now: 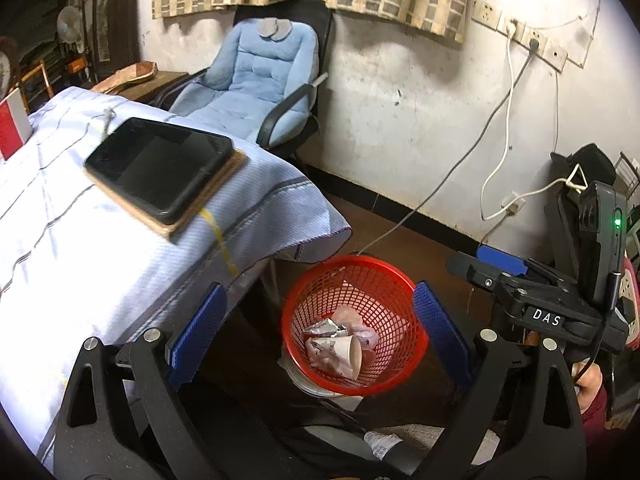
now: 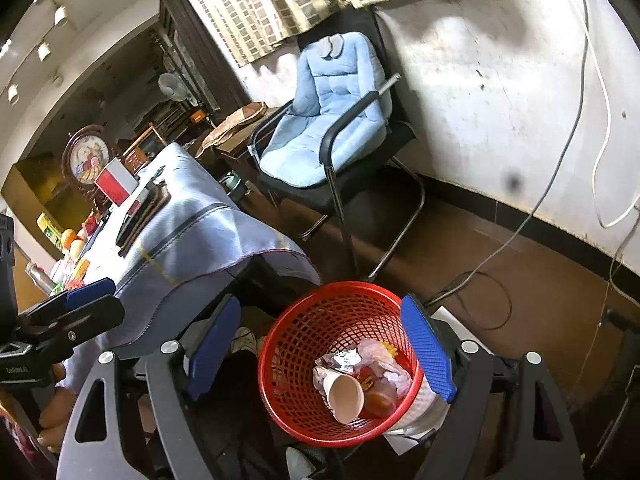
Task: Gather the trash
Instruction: 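Open both grippers to drop the cups into the red wastebasket, then move both tools back over the table toward the green carton and red net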
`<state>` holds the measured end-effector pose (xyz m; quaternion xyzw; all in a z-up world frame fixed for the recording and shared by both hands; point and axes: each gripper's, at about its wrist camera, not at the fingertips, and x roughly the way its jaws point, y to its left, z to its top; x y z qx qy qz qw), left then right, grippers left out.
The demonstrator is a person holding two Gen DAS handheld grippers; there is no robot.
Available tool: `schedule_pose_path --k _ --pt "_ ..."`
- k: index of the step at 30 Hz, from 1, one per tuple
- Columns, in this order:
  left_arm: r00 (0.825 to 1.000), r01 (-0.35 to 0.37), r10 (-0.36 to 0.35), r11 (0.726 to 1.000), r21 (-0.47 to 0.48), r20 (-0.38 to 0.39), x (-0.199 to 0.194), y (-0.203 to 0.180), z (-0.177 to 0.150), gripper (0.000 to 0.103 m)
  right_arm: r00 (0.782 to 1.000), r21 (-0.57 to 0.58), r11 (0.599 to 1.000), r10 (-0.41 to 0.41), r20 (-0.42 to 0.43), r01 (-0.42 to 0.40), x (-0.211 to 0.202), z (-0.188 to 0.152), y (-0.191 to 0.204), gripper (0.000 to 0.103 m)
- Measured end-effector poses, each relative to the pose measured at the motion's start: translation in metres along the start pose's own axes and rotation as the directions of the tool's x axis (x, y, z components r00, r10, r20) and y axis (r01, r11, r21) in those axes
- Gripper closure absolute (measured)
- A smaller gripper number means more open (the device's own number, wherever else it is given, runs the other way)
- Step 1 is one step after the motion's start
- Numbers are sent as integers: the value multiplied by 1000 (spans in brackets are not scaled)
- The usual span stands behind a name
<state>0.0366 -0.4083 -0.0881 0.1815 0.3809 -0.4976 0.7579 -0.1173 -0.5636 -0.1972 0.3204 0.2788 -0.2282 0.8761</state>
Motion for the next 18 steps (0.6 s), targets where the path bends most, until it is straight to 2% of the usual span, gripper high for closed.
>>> schedule_pose_path --k 10,18 --pt "995 -25 31 998 -60 98 -44 24 -9 12 1000 -117 993 6 21 -4 -17 4 53 18" --pt "980 -65 89 988 -138 179 -87 60 -29 10 999 -241 970 41 28 -33 -26 3 117 17"
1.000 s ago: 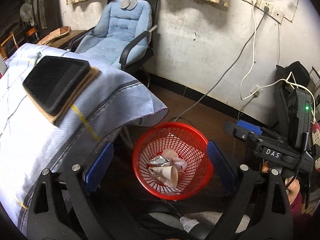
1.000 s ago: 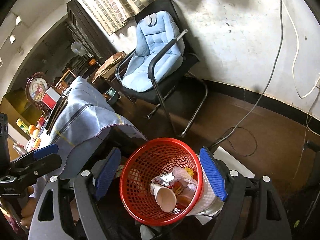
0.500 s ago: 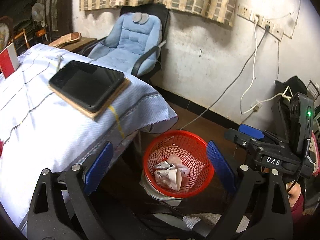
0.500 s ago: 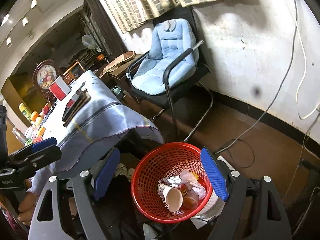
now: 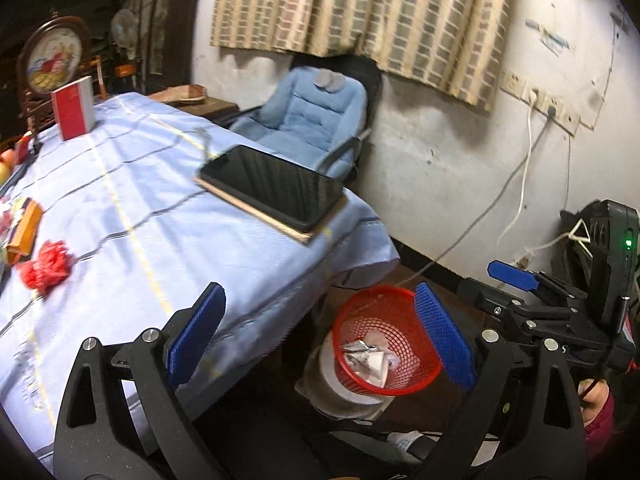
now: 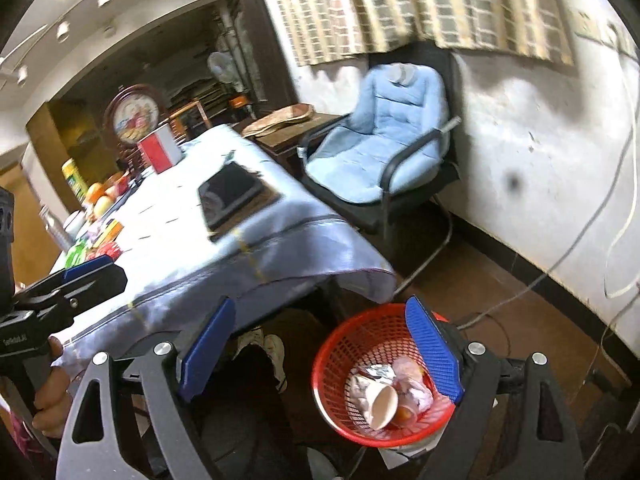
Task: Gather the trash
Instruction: 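Move both tools back over the table toward the green carton and red net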
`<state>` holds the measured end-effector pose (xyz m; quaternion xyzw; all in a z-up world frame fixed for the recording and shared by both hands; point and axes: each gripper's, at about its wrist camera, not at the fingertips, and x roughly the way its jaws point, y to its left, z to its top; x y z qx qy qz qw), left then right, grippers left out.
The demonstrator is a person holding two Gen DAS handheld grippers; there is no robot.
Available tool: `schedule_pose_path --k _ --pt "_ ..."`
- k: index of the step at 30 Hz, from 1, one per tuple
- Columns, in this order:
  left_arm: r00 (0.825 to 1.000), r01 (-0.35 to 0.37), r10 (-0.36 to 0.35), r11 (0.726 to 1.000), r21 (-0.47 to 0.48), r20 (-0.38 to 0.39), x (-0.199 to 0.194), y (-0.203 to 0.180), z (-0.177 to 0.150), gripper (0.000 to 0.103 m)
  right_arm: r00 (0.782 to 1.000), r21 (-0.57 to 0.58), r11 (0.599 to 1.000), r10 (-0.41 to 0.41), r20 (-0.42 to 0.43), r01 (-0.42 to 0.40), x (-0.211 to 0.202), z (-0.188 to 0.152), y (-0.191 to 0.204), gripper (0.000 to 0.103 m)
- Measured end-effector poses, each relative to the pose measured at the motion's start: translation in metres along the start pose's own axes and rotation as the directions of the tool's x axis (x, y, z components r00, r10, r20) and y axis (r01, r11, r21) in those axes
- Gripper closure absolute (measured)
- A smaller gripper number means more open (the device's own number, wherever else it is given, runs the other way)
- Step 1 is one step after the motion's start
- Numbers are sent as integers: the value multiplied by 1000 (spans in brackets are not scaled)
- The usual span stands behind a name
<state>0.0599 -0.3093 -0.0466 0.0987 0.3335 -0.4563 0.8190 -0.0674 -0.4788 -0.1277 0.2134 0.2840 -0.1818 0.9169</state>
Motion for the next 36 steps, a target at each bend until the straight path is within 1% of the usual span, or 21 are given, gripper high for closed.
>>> schedule_pose_path --k 3,8,12,15,17,18,20,21,23,24,27,28,29,32,34,36 --pt "999 -17 18 999 -29 29 -14 16 -2 9 1000 -40 999 21 -1 -21 1 3 22 16" --pt "996 -44 51 995 -90 69 -40 50 -12 8 998 -115 991 61 -26 -64 10 6 69 16" --pt "991 -97 109 986 -133 82 -55 84 -20 8 995 -184 978 89 -52 -97 22 6 111 15" --pt "980 -168 183 972 -161 79 -68 116 -25 8 988 -206 968 131 -86 -146 35 9 141 14" --pt "968 -227 242 956 -187 61 -76 141 -27 7 982 -211 961 157 -106 -177 43 12 159 14" --pt "958 -267 282 941 -208 45 -82 160 -27 7 978 -217 956 176 -113 -197 47 15 169 14" --pt "940 -323 339 915 -241 28 -89 188 -26 7 974 -245 945 194 -117 -218 54 18 189 14" --pt "924 -365 383 892 -266 17 -96 209 -24 7 973 -268 937 199 -117 -224 58 20 201 14" --pt "899 -417 438 858 -301 2 -106 240 -23 7 971 -298 926 205 -121 -233 64 21 218 14" --pt "886 -442 463 836 -326 -12 -111 261 -20 7 970 -308 922 207 -124 -236 66 21 223 14" --pt "872 -467 486 798 -381 -50 -121 305 -15 7 970 -336 911 207 -126 -238 75 24 240 11" --pt "872 -465 486 783 -412 -62 -123 323 -12 7 971 -341 910 205 -126 -237 79 26 243 10" --pt "876 -457 477 776 -435 -69 -123 337 -10 7 970 -340 910 205 -129 -237 82 28 245 10" --pt "889 -431 451 766 -477 -79 -116 363 -6 7 968 -326 914 204 -147 -242 93 32 248 10" --pt "898 -419 430 774 -476 -90 -104 373 -2 7 968 -321 917 193 -159 -236 100 33 250 10" --pt "908 -407 406 795 -449 -104 -86 376 0 7 970 -322 920 180 -164 -225 105 33 252 10"
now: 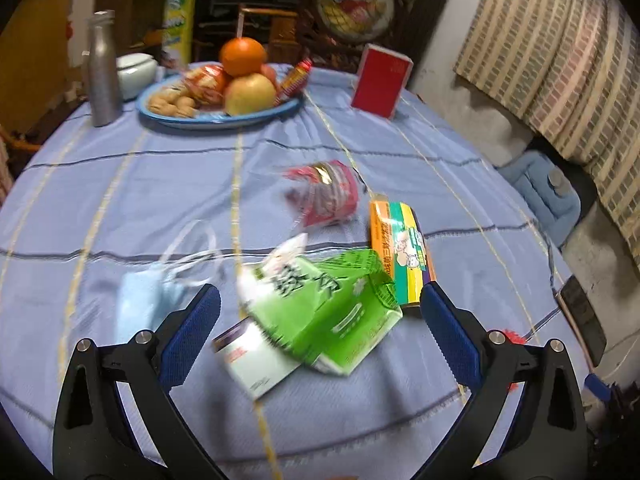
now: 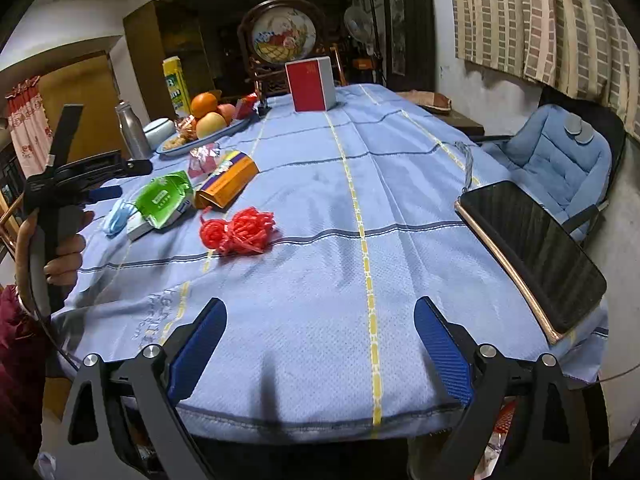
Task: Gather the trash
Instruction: 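Move both tools back over the table toward the green carton and red net, then grasp the green drink carton with the left gripper while the right grasps the red mesh net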
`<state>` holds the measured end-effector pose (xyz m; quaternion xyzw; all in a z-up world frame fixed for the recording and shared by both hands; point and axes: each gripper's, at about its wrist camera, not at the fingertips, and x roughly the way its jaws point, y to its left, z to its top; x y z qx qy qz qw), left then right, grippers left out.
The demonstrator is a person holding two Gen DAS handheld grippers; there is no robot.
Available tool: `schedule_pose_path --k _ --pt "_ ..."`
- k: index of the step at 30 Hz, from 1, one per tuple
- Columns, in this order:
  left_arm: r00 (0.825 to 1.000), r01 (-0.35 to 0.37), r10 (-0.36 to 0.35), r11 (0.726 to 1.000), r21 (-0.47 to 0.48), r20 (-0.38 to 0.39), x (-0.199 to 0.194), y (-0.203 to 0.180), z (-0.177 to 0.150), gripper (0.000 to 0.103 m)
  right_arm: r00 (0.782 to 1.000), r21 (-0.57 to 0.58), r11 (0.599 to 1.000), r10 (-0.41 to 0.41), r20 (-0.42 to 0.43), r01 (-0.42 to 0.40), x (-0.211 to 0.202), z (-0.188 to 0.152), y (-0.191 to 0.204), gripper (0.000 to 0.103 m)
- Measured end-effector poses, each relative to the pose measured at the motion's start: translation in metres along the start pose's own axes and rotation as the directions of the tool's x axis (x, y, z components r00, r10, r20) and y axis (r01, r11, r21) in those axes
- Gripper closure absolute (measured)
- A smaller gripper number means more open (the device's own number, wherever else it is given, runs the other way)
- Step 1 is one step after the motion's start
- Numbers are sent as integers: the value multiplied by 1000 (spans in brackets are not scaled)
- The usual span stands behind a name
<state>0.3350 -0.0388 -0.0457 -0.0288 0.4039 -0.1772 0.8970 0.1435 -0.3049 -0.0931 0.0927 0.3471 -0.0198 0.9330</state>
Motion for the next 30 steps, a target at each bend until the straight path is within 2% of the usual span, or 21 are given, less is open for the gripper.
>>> schedule_pose_path --k 5,10,17,19,22,26,30 --pt "999 -25 27 996 81 -25 22 -10 -2 7 1000 5 1000 -6 -10 6 16 13 3 9" --pt "994 -111 113 980 166 -2 32 -19 -8 5 1000 1 1000 27 -8 -27 41 30 20 9" --pt "989 -151 148 962 228 31 36 -26 -10 5 1000 -48 999 21 6 -20 67 59 41 9" --pt "988 -157 153 961 228 32 37 -26 -8 5 1000 -46 999 13 3 -13 73 64 44 9" --pt "978 -209 205 957 200 41 37 -18 -3 6 999 -53 998 44 -20 -45 83 64 51 9" --pt "983 -182 179 976 124 36 31 -2 4 6 994 -114 990 80 -75 -88 94 61 67 9" --pt "989 -148 145 984 104 33 26 0 4 6 988 -144 983 98 -122 -115 101 60 74 6"
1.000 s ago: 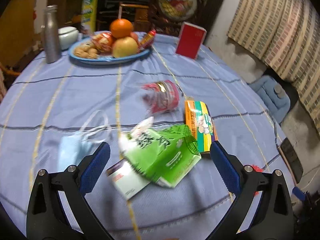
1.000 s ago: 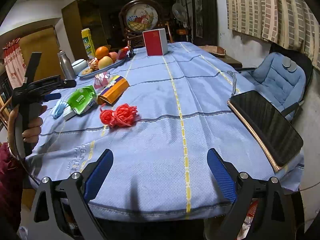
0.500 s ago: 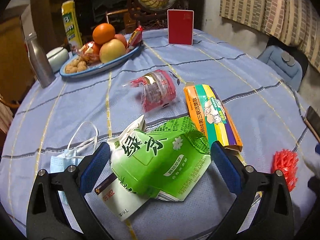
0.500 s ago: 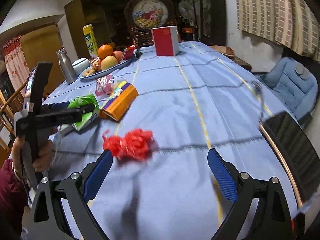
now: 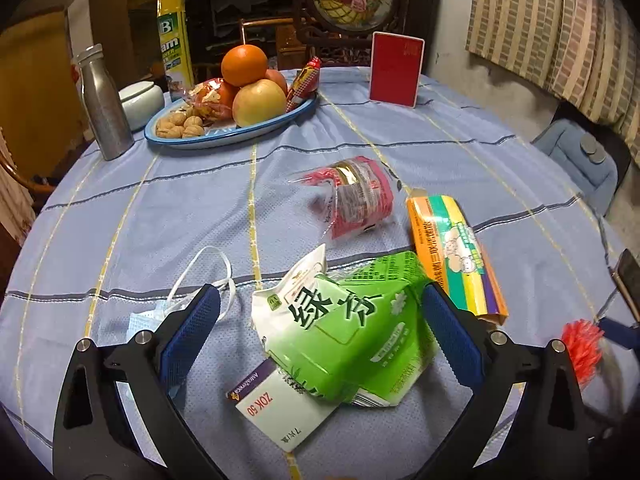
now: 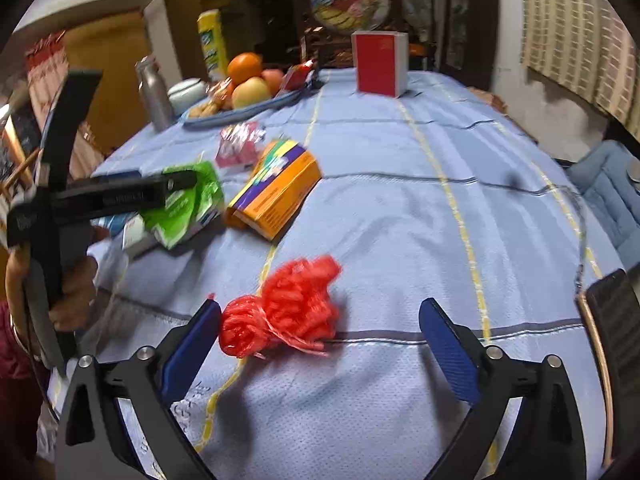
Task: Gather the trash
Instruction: 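Grasp the green drink carton with the left gripper while the right grasps the red mesh net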
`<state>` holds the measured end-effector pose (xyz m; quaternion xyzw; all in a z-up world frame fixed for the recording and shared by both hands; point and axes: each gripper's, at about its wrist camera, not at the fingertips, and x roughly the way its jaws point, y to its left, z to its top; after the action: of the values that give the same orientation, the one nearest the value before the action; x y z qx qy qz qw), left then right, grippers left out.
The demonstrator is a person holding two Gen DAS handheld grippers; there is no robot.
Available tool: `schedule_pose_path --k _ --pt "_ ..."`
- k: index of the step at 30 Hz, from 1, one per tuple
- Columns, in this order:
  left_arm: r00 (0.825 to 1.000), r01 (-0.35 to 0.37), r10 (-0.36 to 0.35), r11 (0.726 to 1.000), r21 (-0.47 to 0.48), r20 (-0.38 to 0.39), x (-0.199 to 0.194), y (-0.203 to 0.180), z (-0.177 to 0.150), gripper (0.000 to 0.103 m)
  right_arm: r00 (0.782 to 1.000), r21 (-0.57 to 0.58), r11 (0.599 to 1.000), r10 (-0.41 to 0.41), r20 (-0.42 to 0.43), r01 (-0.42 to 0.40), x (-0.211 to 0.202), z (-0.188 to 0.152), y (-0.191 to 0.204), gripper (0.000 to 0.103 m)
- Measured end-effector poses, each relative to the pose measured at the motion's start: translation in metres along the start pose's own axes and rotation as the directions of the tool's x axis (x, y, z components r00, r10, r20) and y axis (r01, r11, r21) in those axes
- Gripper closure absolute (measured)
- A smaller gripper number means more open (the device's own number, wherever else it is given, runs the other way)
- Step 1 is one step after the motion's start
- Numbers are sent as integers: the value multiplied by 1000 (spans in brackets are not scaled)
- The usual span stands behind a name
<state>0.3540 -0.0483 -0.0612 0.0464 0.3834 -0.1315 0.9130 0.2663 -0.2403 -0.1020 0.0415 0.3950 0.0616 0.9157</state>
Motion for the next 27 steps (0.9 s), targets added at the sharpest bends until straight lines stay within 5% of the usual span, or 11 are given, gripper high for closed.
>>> schedule_pose_path --k 6,8,10,14,20,27 --pt "997 74 -74 997 -14 -36 5 -2 0 6 999 -43 999 -18 27 19 -1 7 11 8" --pt "992 106 -108 994 -26 -68 11 -2 0 6 999 -73 997 -27 18 28 2 7 16 24" --pt "993 94 -95 995 -14 -72 13 -5 -1 6 1000 -73 997 -20 -4 20 5 5 15 53" --pt "991 119 -118 993 20 -63 11 -14 -4 6 1000 -20 1000 -7 19 7 0 5 5 53" --pt "962 267 -257 954 134 -92 3 -39 -12 6 999 4 1000 -13 32 13 -1 5 2 53" --pt "984 171 -162 978 117 -78 7 -31 -11 6 999 43 999 -7 35 5 0 5 -7 53"
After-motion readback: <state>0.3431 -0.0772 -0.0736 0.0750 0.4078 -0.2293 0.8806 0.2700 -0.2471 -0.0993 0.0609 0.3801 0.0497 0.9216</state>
